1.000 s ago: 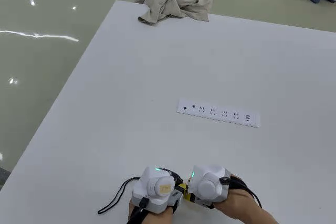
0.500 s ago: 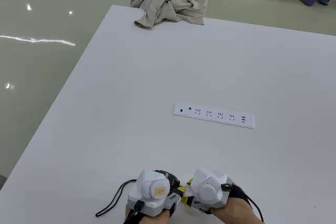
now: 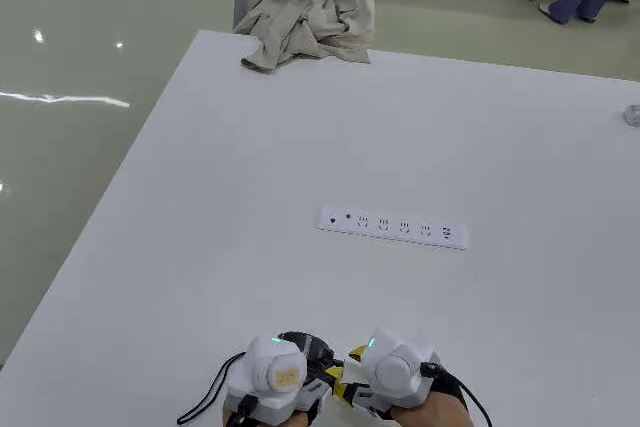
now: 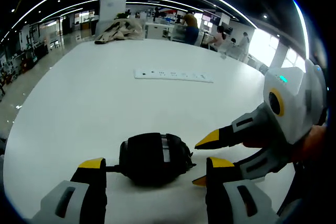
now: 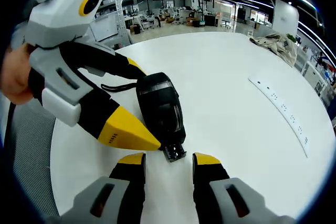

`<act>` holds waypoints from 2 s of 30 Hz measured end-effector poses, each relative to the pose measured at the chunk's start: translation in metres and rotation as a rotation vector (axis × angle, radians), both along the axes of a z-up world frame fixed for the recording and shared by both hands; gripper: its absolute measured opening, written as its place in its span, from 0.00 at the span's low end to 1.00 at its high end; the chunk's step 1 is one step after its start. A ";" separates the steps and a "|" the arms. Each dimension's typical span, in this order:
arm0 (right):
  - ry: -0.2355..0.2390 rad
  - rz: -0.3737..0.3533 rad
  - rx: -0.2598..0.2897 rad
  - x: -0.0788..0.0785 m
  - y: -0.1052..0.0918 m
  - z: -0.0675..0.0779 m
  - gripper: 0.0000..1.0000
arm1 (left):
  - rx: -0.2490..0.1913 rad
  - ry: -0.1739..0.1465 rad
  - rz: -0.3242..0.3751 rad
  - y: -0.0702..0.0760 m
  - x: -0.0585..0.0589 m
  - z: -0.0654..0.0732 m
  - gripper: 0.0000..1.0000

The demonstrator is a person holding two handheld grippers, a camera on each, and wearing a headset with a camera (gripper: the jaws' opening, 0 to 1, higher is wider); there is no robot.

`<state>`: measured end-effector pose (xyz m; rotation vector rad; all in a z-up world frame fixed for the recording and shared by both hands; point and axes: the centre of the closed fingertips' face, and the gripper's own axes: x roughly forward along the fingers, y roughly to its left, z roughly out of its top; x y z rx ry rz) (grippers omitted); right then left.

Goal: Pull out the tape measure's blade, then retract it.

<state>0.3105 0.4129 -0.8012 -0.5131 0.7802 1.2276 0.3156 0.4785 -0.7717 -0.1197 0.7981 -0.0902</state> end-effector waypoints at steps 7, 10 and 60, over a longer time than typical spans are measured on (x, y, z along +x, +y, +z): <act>-0.002 -0.044 0.017 -0.007 -0.004 0.006 0.40 | 0.007 -0.003 -0.015 0.005 -0.009 0.003 0.79; -0.003 -0.069 0.027 -0.009 -0.006 0.011 0.42 | 0.011 -0.003 -0.022 0.006 -0.013 0.004 0.80; 0.007 -0.428 0.183 -0.080 -0.052 0.080 0.73 | -0.003 -0.067 -0.043 0.035 -0.101 0.039 1.00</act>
